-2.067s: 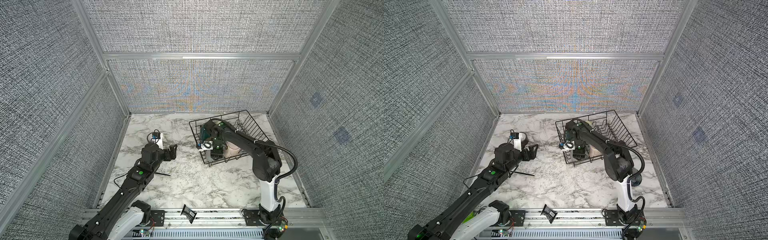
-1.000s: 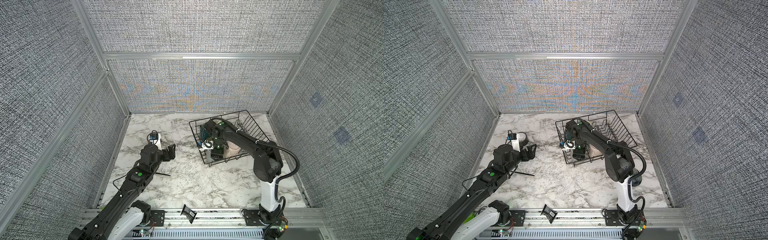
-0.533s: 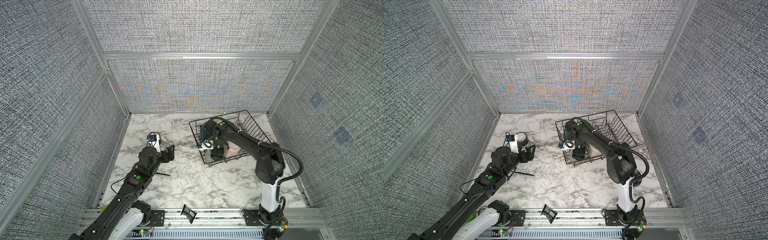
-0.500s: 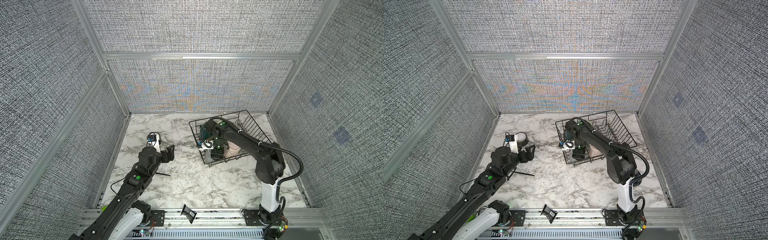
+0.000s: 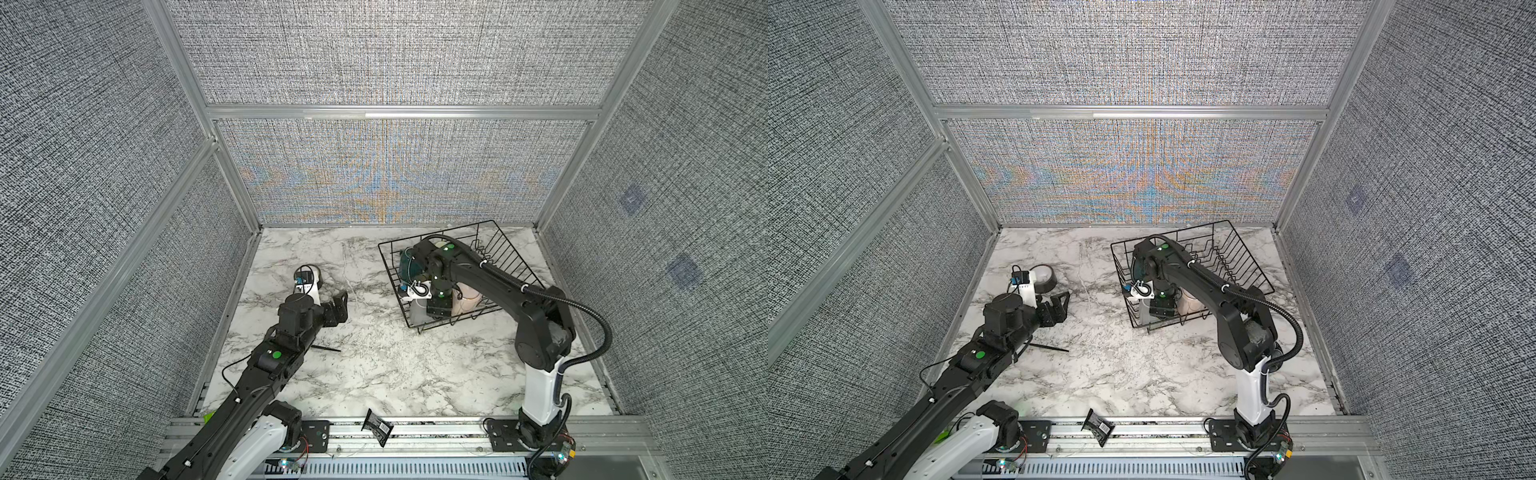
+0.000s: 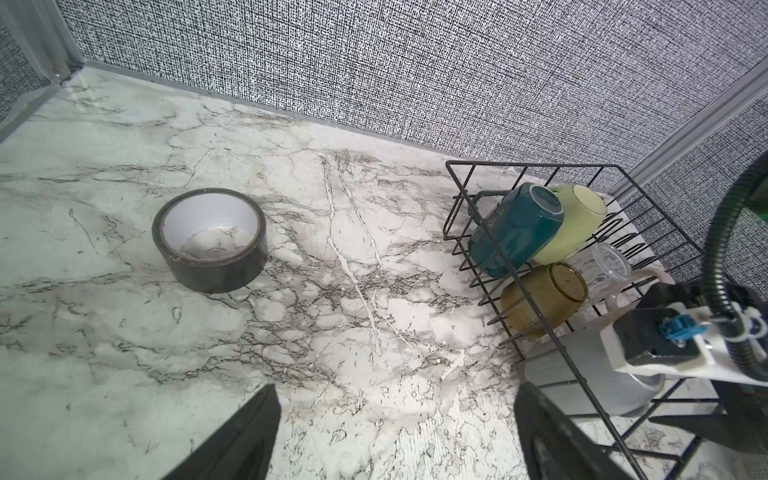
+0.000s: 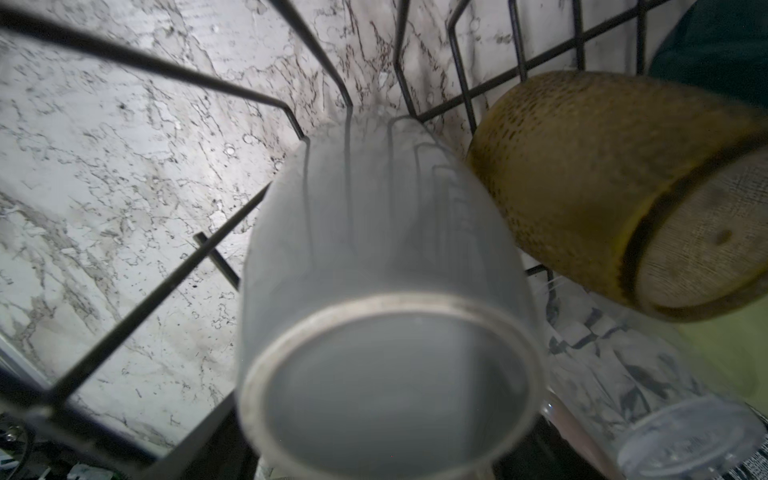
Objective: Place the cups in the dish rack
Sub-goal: 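Lower the white mug into the rack beside the amber glass with the right gripper, then open the right gripper and raise it away from the rack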
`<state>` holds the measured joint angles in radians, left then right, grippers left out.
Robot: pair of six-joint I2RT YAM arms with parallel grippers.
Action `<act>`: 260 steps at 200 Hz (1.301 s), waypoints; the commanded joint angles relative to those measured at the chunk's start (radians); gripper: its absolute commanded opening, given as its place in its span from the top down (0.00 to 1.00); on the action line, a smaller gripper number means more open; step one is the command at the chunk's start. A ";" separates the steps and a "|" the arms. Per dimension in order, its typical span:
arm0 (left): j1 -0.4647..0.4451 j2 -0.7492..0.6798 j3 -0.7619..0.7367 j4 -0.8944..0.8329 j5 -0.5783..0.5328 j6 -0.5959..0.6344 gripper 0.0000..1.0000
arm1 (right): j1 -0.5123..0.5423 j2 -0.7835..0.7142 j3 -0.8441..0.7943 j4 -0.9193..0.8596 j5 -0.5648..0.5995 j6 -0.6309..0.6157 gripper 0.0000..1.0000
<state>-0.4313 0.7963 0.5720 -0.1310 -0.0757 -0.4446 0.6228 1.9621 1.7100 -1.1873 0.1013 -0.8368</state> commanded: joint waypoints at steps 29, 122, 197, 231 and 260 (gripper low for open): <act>-0.001 -0.020 -0.001 -0.002 -0.010 0.006 0.11 | -0.020 0.001 -0.038 0.068 0.103 -0.041 0.23; 0.000 -0.003 0.006 0.007 -0.001 -0.004 0.11 | -0.045 -0.075 -0.093 0.241 0.119 -0.058 0.23; -0.001 -0.017 -0.002 -0.003 -0.007 0.000 0.11 | -0.024 -0.182 -0.012 0.066 0.012 0.066 0.18; -0.001 0.000 -0.022 0.031 -0.011 -0.013 0.11 | 0.016 -0.194 0.028 0.104 0.011 0.329 0.15; -0.001 0.033 0.005 -0.005 -0.050 -0.015 0.11 | 0.062 -0.148 0.086 0.147 0.101 0.674 0.14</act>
<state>-0.4313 0.8097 0.5545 -0.1291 -0.0822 -0.4538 0.6510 1.7851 1.7580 -1.0679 0.1268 -0.5110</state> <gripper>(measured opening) 0.890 0.860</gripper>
